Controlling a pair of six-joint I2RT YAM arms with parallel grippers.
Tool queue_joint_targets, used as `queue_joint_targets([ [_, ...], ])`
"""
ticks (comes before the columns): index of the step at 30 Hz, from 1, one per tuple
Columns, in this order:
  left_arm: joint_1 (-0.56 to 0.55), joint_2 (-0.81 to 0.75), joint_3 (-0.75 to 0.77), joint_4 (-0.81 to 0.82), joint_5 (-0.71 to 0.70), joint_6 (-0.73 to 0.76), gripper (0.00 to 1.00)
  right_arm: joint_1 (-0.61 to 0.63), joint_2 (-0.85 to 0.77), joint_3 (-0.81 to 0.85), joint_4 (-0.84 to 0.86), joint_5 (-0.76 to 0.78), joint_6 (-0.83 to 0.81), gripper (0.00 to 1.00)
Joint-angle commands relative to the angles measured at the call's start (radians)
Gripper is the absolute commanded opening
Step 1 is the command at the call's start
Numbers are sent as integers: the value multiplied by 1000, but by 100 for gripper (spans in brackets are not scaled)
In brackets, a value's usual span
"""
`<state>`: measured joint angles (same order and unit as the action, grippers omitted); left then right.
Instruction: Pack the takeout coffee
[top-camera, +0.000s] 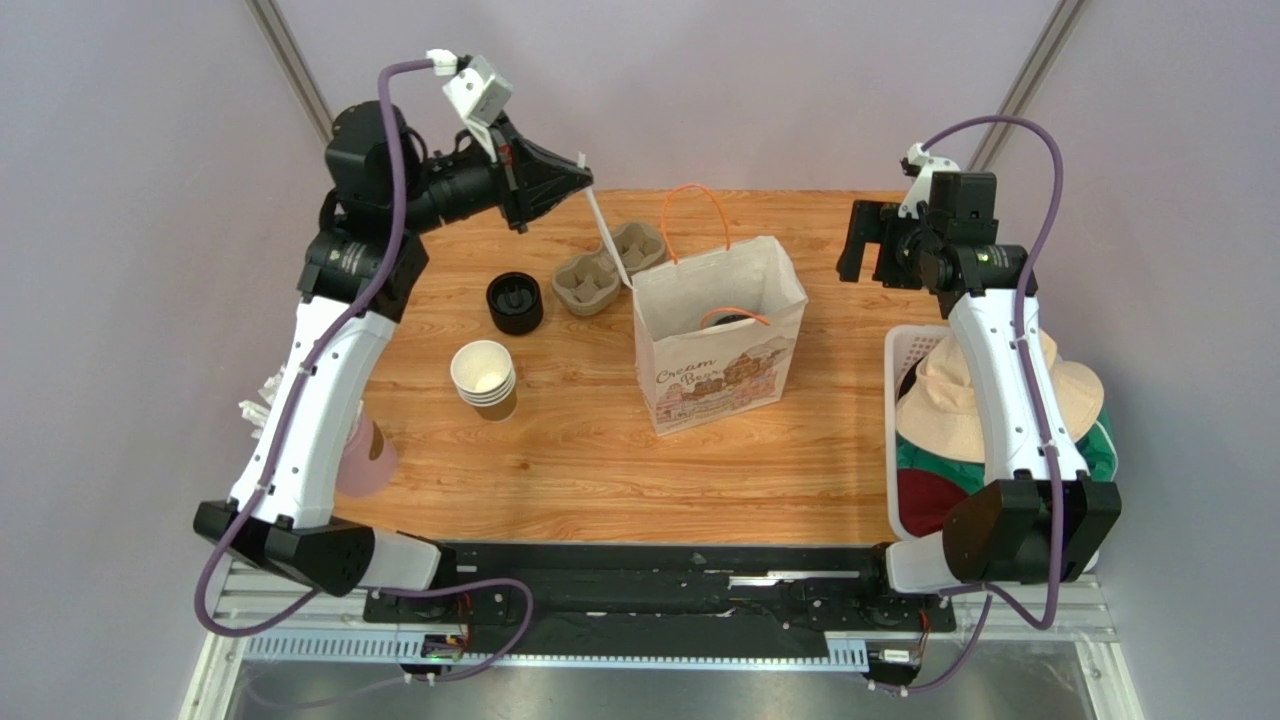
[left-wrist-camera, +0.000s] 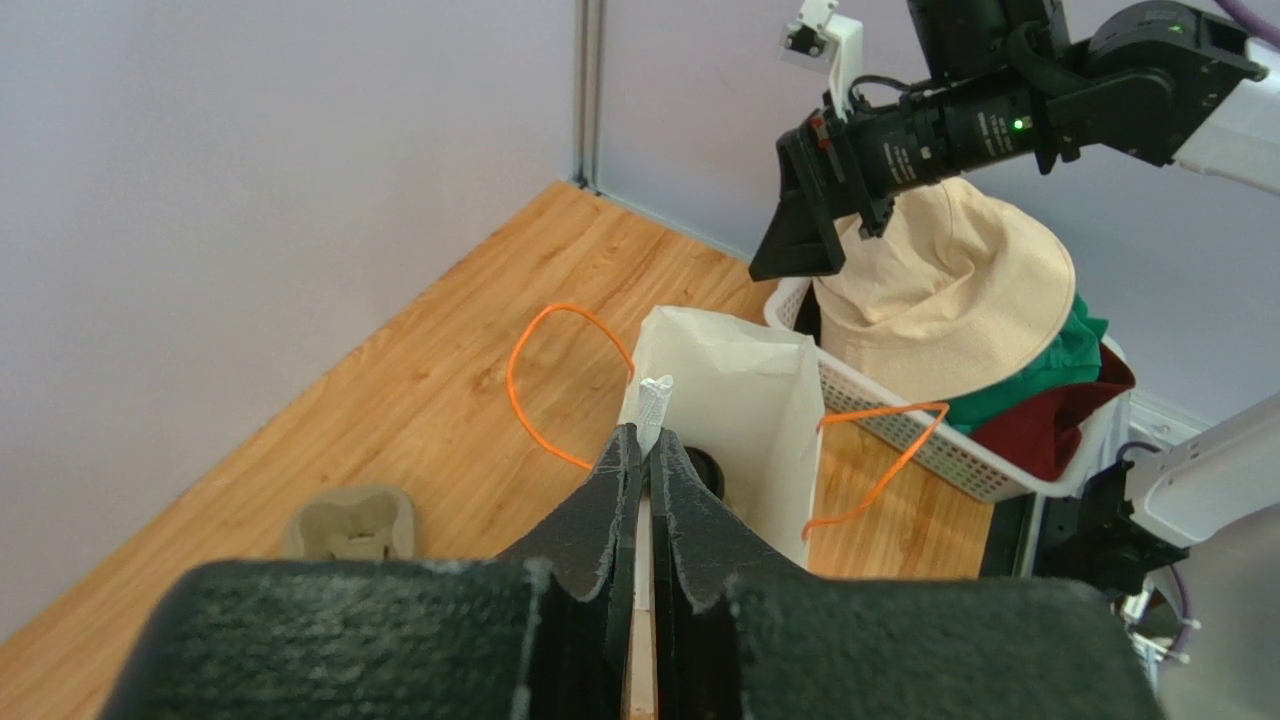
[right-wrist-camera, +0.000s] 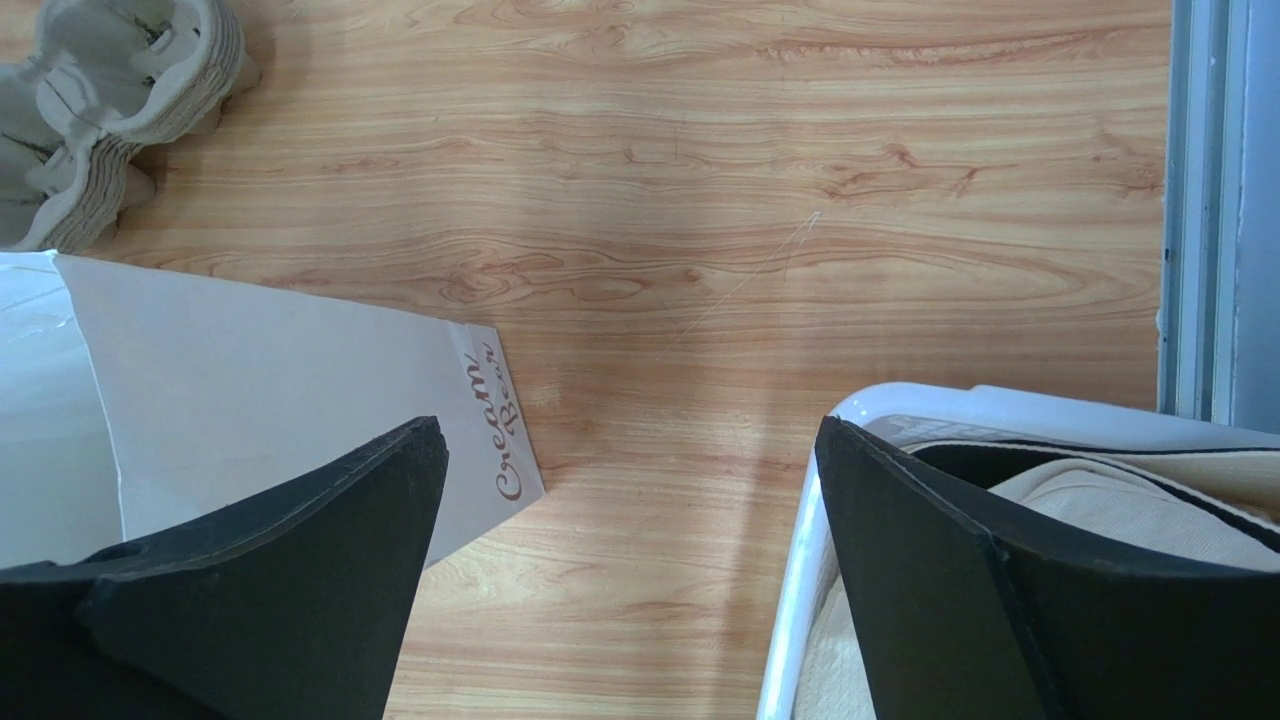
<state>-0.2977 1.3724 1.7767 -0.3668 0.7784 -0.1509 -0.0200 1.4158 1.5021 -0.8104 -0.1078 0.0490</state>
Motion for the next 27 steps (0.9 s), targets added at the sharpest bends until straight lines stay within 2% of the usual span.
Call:
queue_joint_targets([
  [1,-47,43,41,34,-13,8,0,12,-52,-9,33,-4,-21,99],
  [12,-104,77,-75,75,-31,7,0,46,-58,-6,33,-6,-31,99],
  [19,-132,91,-132,98,-37,7,4,57,-64,-17,33,-21,-29,99],
  [27,-153,114,-155,103,-31,11,6,65,-67,-126,92,23,-1,99],
])
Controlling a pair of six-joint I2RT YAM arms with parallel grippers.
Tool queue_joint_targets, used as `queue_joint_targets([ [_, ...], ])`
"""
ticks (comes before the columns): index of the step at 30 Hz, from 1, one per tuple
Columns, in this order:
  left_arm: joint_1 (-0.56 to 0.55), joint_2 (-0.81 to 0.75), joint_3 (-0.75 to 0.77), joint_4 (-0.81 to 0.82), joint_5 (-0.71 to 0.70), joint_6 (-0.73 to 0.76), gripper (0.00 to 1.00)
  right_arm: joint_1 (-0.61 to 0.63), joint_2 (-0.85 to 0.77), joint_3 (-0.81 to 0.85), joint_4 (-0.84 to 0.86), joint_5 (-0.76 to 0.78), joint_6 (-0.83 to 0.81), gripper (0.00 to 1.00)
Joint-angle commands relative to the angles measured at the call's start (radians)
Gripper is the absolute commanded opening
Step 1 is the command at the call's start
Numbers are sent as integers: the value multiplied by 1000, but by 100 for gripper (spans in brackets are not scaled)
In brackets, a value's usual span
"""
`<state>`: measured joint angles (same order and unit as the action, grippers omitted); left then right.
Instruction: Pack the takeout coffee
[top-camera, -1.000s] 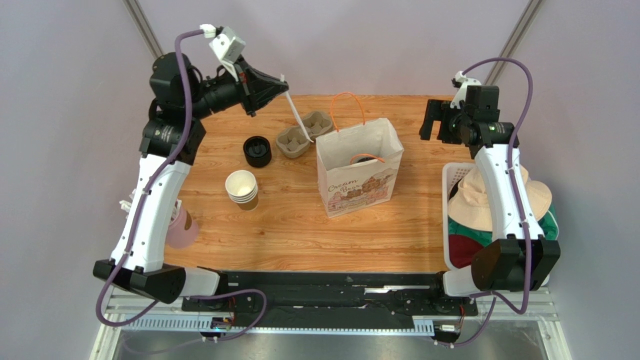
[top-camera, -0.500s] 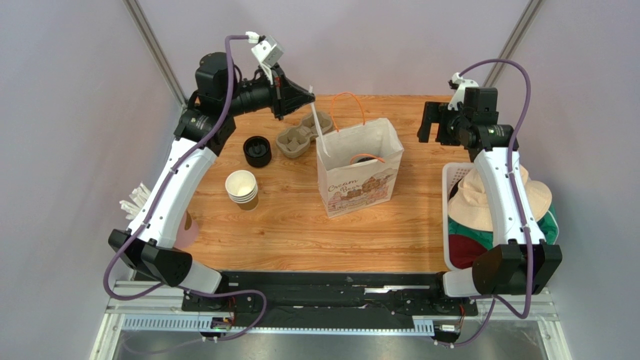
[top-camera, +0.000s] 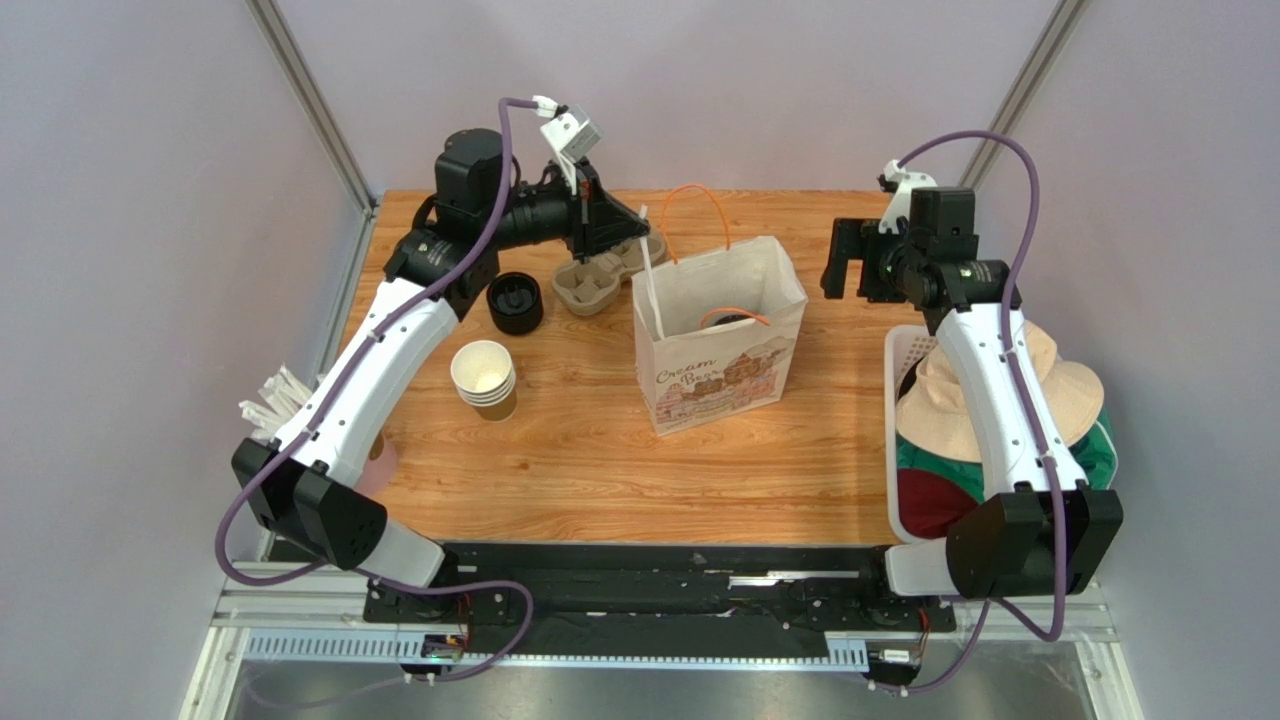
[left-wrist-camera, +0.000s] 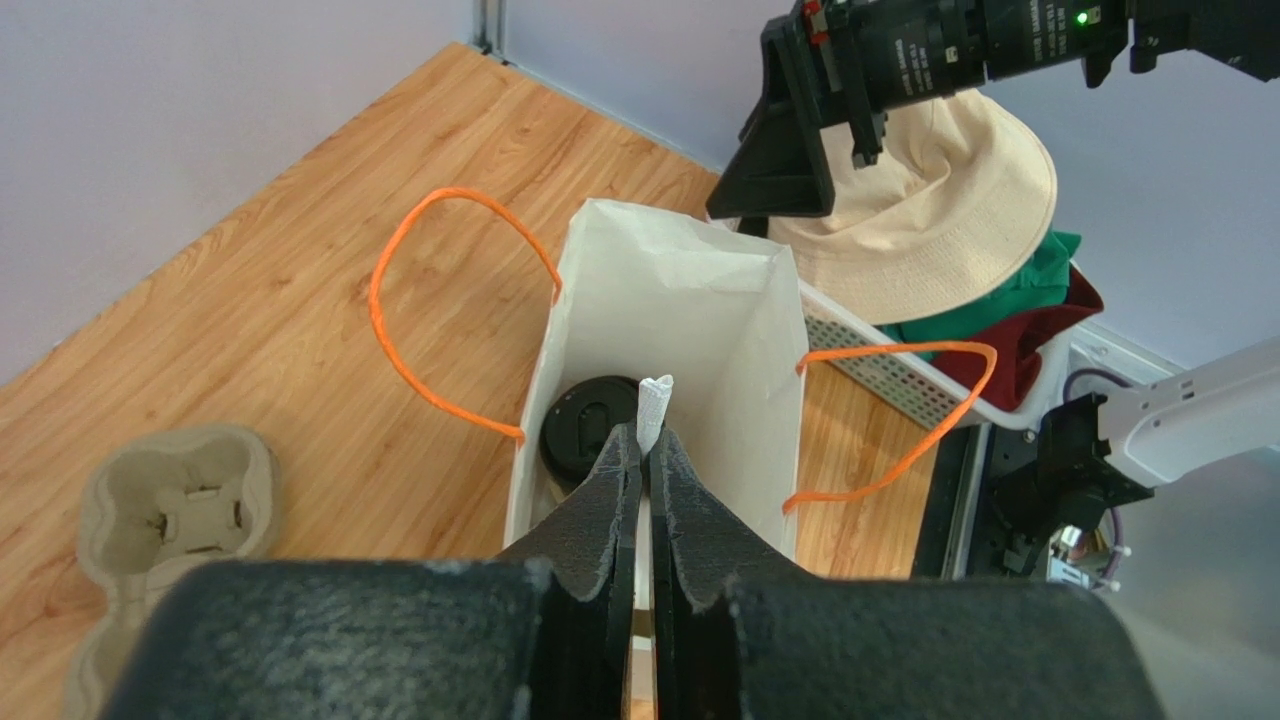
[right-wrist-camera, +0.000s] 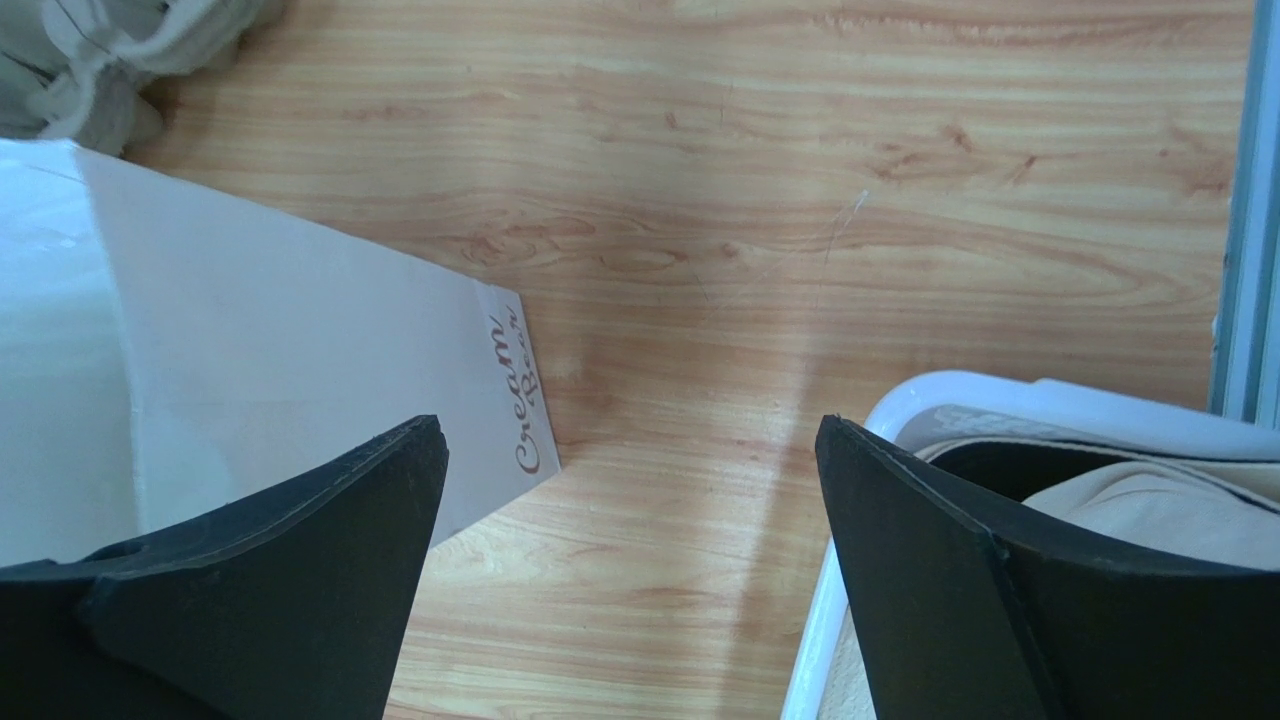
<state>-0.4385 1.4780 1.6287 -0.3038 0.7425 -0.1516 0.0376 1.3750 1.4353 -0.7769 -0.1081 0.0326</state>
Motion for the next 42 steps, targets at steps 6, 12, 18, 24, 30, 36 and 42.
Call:
queue_joint_targets([
  [6,-19,11,-24,37,6,18,25,8,2,-107,67,-50,35,98],
  [12,-20,-2,-41,26,1,32,30,33,25,-147,82,-85,33,98],
  [18,-20,-19,-17,-14,-12,56,36,62,27,-210,111,-100,39,98],
  [24,-8,-44,51,-103,-57,122,39,77,18,-242,81,-133,15,97],
  [30,40,-74,62,-124,-68,121,40,134,-7,-299,67,-154,-19,96],
  [36,81,-110,66,-149,-84,135,45,189,-66,-329,35,-153,-59,96],
  [42,104,-131,72,-202,-140,196,72,200,-112,-280,-22,-20,-94,99],
])
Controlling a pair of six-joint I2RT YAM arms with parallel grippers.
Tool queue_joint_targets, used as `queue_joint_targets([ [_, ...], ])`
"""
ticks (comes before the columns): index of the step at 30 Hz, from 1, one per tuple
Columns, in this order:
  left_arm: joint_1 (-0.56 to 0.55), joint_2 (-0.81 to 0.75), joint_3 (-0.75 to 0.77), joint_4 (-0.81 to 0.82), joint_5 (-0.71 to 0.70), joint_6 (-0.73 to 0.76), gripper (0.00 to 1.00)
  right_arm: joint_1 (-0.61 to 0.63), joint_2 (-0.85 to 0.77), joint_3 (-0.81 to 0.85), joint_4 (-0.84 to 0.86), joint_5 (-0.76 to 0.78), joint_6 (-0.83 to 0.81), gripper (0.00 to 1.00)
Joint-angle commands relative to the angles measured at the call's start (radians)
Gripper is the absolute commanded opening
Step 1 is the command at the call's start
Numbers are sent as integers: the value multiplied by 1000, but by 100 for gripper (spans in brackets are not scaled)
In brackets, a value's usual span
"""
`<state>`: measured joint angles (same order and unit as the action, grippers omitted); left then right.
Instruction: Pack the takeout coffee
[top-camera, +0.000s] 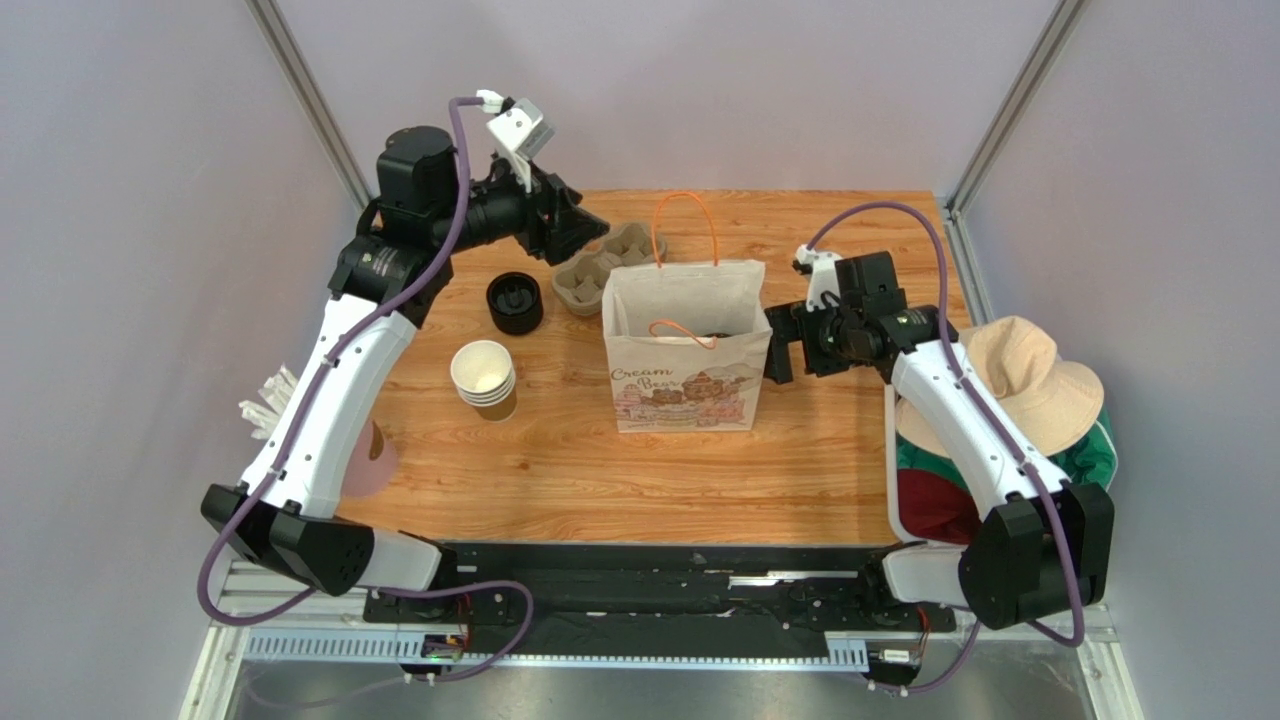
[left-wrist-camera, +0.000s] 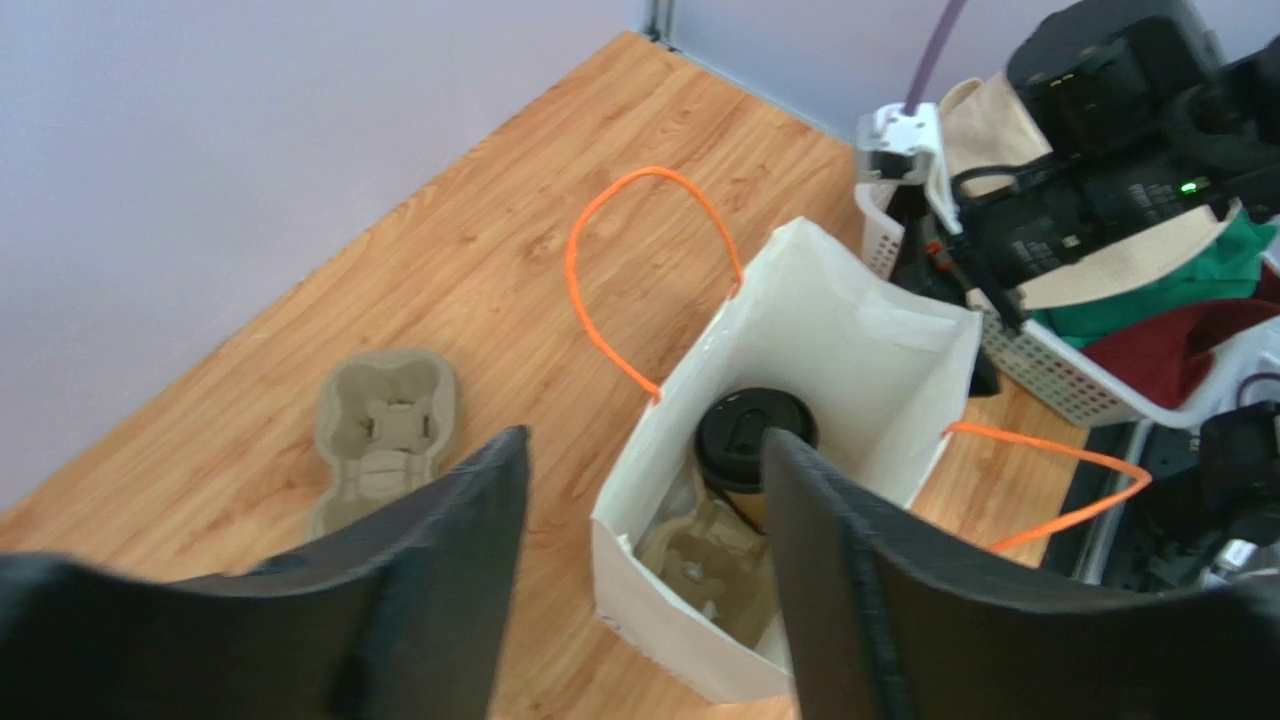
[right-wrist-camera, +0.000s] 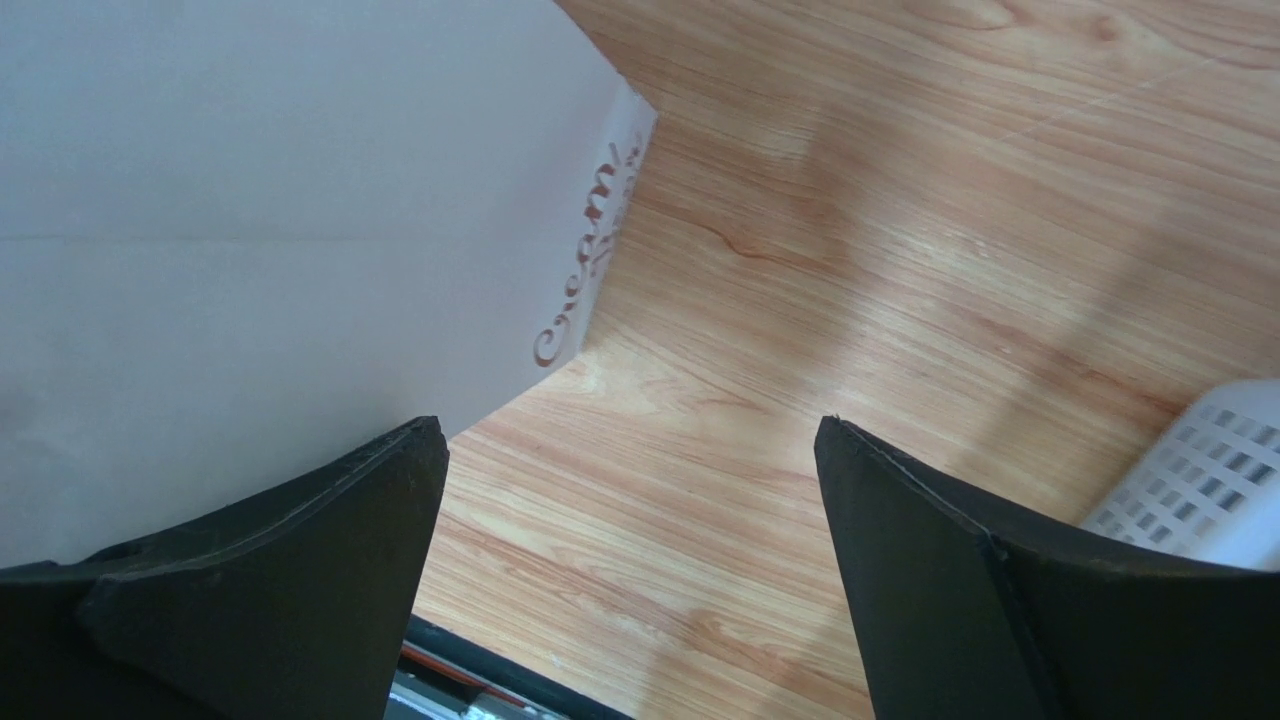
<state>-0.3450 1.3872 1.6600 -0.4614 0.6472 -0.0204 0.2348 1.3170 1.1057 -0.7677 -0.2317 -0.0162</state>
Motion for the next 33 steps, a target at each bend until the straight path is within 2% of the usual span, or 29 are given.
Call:
queue_joint_targets([
  [1,11,-46,52,-83,-67,103,83,0,-61,69,-44,130,-51,99],
  [4,15,-68,58,-144,-170,183,92,-21,-102,161,-77,204,-74,99],
  [7,47,-103,40,-177,-228,206,95,-51,-128,285,-107,262,-96,99],
  [10,136,-123,53,-235,-210,171,95,-75,-139,440,-127,291,-117,99],
  [16,412,-129,130,-413,-89,134,96,-77,-148,681,-136,296,-139,99],
  [17,472,-137,133,-428,-72,140,96,-75,-159,695,-121,289,-143,99],
  [21,586,-239,95,-441,-60,158,96,-77,-183,721,-93,246,-149,99],
  [25,615,-333,32,-430,-148,201,97,-77,-187,729,-94,209,-136,99],
  [33,626,-332,66,-461,-162,203,98,-77,-200,730,-93,210,-136,99],
])
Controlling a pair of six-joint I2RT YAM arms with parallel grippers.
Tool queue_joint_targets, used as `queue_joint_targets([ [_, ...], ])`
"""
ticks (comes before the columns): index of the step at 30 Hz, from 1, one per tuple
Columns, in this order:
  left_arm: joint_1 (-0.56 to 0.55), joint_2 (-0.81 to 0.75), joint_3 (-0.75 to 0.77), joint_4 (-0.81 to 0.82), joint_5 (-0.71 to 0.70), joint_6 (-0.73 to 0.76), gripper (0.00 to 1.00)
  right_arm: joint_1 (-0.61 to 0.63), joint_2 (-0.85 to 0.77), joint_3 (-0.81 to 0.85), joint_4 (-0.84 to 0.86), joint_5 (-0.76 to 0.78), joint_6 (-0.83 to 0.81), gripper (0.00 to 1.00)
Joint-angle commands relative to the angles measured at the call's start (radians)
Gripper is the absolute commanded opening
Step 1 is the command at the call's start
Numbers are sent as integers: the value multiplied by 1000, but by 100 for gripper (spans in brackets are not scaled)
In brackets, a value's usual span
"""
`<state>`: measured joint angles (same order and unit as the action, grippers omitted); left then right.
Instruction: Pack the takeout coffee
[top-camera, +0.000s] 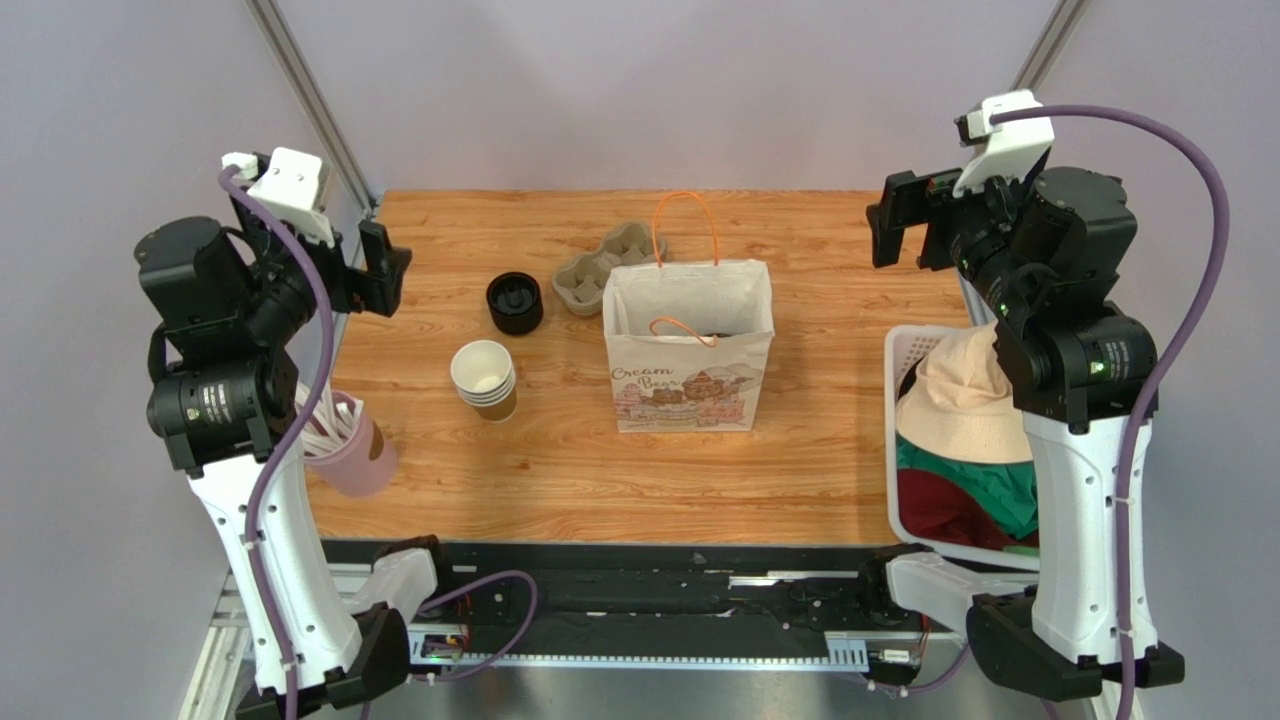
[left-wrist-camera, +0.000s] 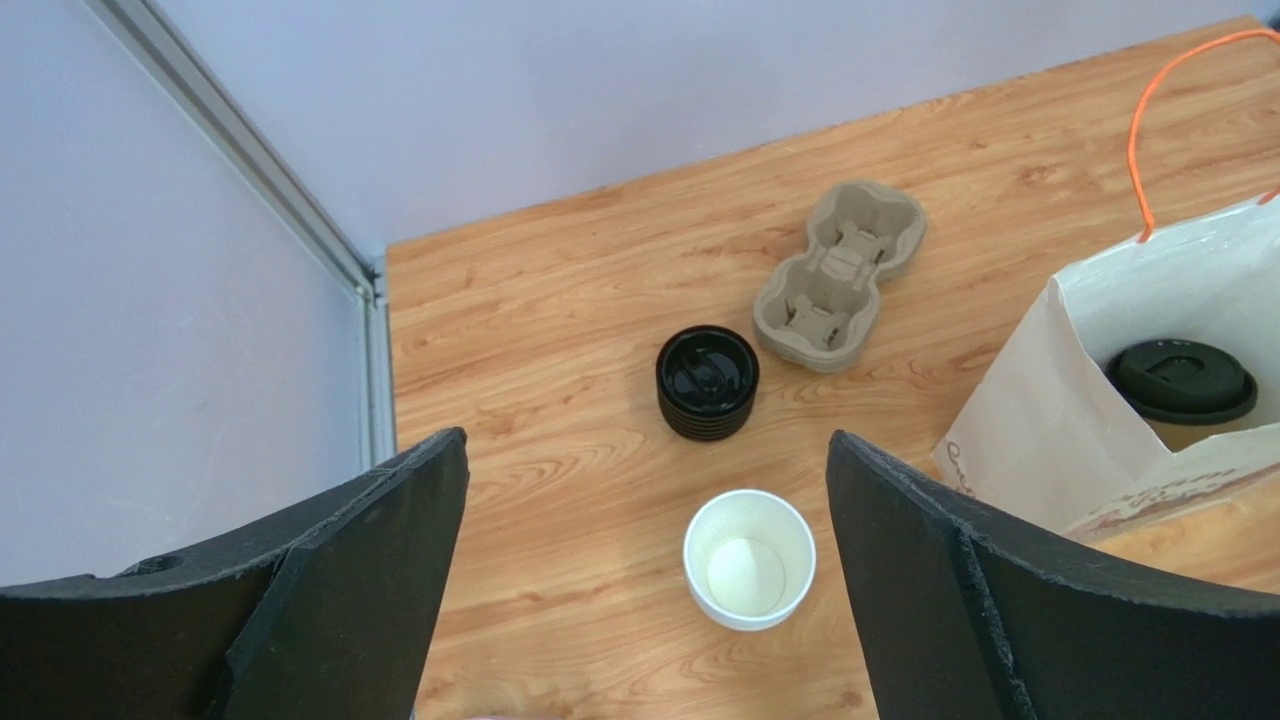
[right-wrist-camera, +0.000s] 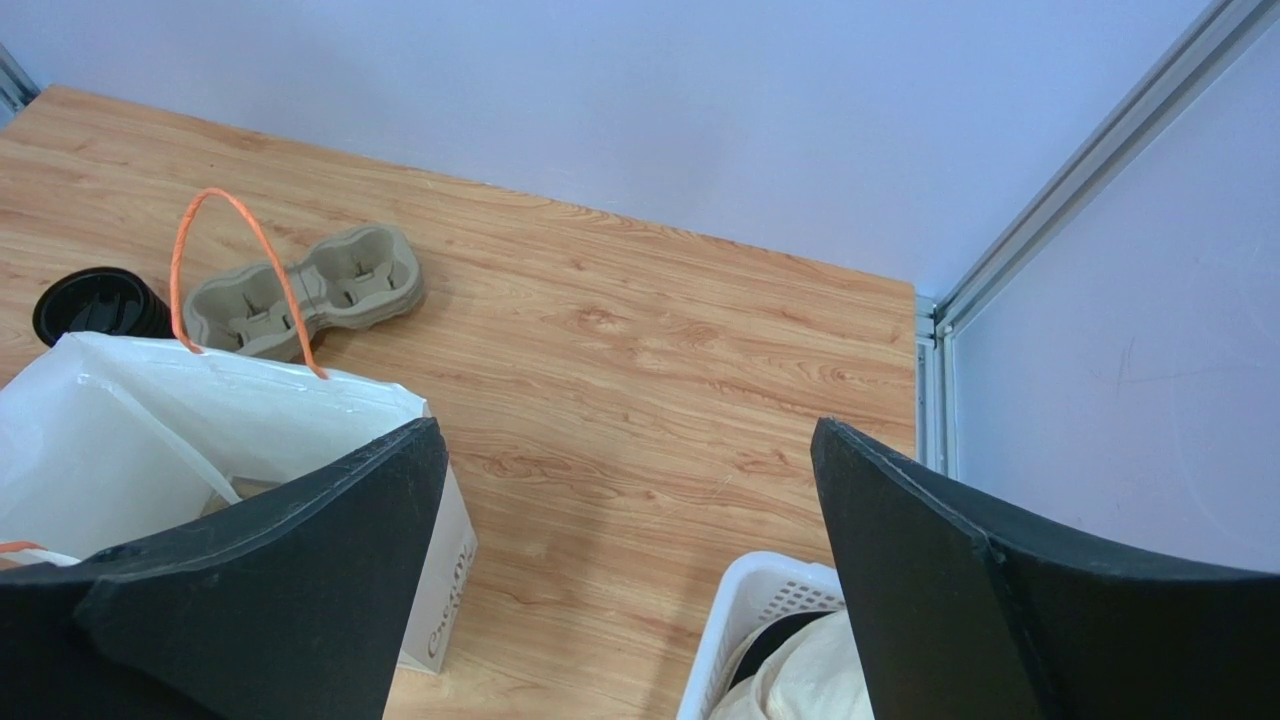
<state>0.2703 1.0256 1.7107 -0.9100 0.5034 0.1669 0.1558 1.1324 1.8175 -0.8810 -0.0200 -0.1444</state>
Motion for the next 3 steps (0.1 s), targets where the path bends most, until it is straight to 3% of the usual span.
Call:
queue_joint_targets([
  [1,10,30,17,-12,-11,11,98,2,-17,20,19,3,-4,99],
  [3,10,28,18,-10,-9,10,98,4,-22,28,20,3,0,99],
])
